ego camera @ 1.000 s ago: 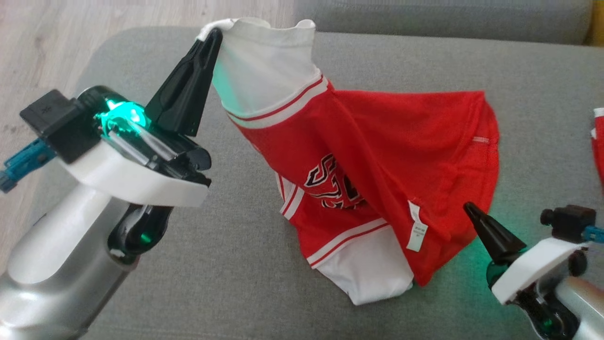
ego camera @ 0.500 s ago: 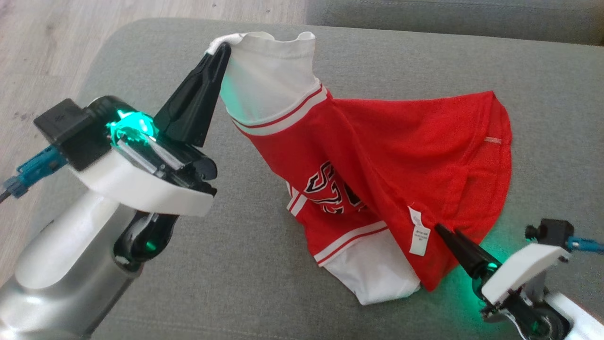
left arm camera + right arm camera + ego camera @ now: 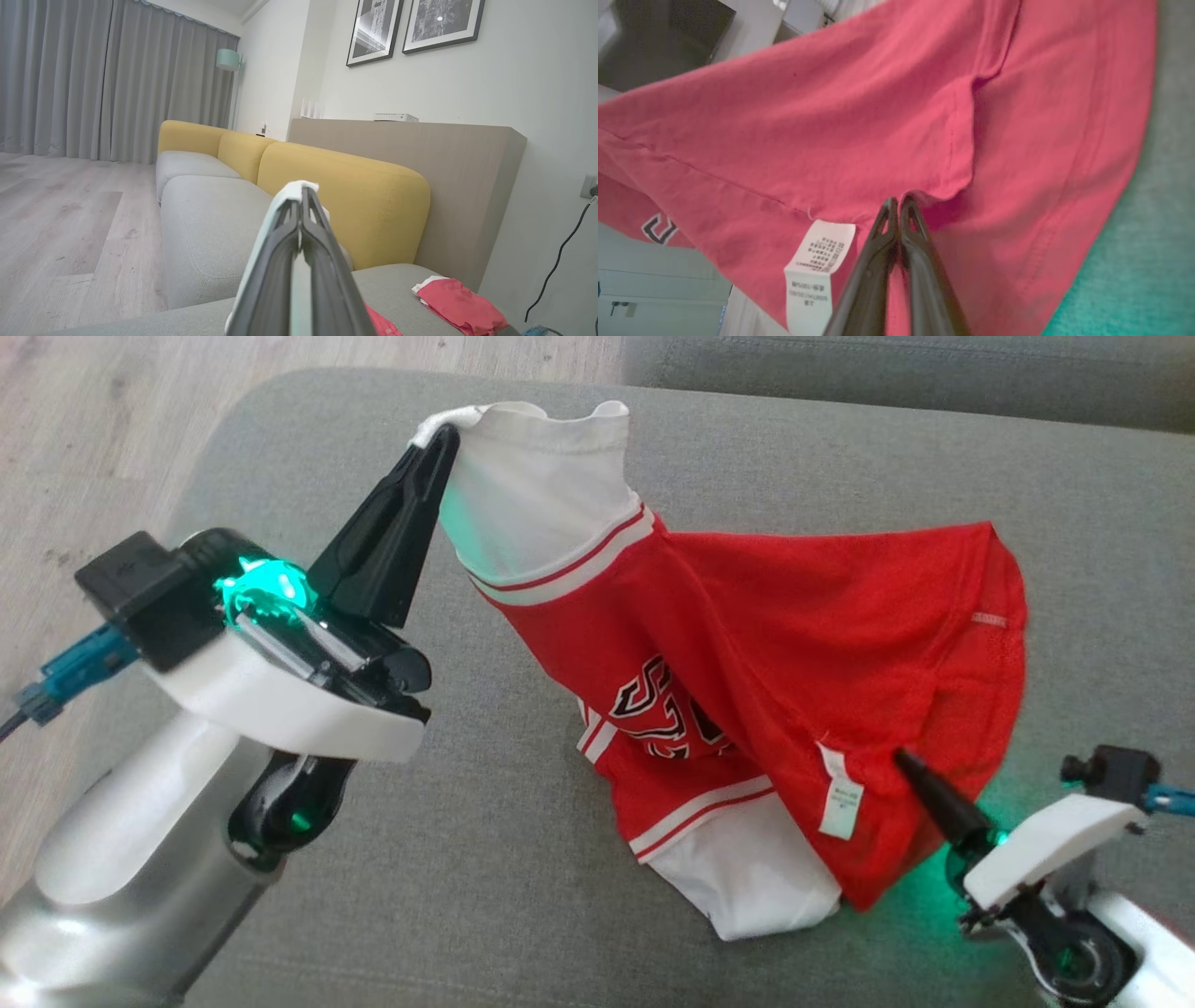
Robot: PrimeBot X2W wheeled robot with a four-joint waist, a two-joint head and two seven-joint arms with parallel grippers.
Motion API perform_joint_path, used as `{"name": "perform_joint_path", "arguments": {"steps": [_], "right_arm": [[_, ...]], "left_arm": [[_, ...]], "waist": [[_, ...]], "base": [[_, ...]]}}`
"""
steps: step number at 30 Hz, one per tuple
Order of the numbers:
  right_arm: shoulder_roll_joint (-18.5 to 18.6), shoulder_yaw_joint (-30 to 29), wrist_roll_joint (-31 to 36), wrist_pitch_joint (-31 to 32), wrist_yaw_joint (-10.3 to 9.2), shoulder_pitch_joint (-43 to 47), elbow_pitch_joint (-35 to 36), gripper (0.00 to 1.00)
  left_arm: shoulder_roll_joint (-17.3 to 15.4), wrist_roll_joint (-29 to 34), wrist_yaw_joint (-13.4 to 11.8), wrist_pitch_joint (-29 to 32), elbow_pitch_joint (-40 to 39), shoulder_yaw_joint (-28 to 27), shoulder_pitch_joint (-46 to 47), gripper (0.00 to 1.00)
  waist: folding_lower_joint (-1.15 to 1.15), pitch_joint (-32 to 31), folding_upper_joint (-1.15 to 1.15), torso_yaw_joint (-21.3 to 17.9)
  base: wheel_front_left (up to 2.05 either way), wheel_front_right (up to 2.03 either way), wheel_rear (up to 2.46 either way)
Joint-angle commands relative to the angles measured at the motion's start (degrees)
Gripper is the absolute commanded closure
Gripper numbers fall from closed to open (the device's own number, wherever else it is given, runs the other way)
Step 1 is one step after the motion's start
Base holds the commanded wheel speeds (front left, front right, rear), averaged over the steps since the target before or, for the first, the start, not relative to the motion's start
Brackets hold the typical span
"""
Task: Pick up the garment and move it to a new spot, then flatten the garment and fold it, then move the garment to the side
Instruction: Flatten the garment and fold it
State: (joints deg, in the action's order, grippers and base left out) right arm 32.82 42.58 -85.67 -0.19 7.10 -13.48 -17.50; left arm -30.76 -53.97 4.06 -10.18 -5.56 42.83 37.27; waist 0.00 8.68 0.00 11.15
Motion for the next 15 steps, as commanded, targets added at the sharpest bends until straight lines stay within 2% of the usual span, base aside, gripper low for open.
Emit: {"name": "perform_joint_path", "arguments": {"steps": [1,4,7,9,10,15], "right_arm": [[2.1,-0.3,0.9,-1.9,0.39,-0.1,2.0,1.00],[4.2,-1.7,1.6,-5.6,0.39,0.6,5.1,1.00],[7.8,-4.0,2.2,-9.3,0.39,1.0,9.7,1.00],[11.0,-6.1,3.1,-11.4,0.39,1.1,12.6,1.00],[14.2,-8.9,4.0,-12.9,0.39,0.9,15.3,1.00],[21.8,-17.3,6.9,-14.4,0.39,-0.4,20.9,1.00]], "left_arm": [[-1.8,-0.1,-0.1,-0.6,-1.0,-2.7,2.9,1.00],[-2.1,0.2,-0.1,-1.3,-0.9,-3.2,2.6,1.00],[-3.0,0.6,-0.2,-1.8,-1.2,-3.8,2.2,1.00],[-3.9,1.0,-0.1,-2.1,-1.6,-4.3,2.0,1.00],[-5.0,1.5,-0.2,-2.4,-2.3,-4.9,1.8,1.00],[-7.8,3.3,-0.2,-2.8,-5.2,-6.7,2.9,1.00]], "waist": [[0.00,-0.3,0.00,-0.2],[0.00,-1.5,0.00,-0.6],[0.00,-3.3,0.00,-1.6],[0.00,-4.7,0.00,-2.5],[0.00,-6.3,0.00,-3.4],[0.00,-9.1,0.00,-5.2]], "base": [[0.00,0.00,0.00],[0.00,0.00,0.00],[0.00,0.00,0.00],[0.00,0.00,0.00],[0.00,0.00,0.00],[0.00,0.00,0.00]]}}
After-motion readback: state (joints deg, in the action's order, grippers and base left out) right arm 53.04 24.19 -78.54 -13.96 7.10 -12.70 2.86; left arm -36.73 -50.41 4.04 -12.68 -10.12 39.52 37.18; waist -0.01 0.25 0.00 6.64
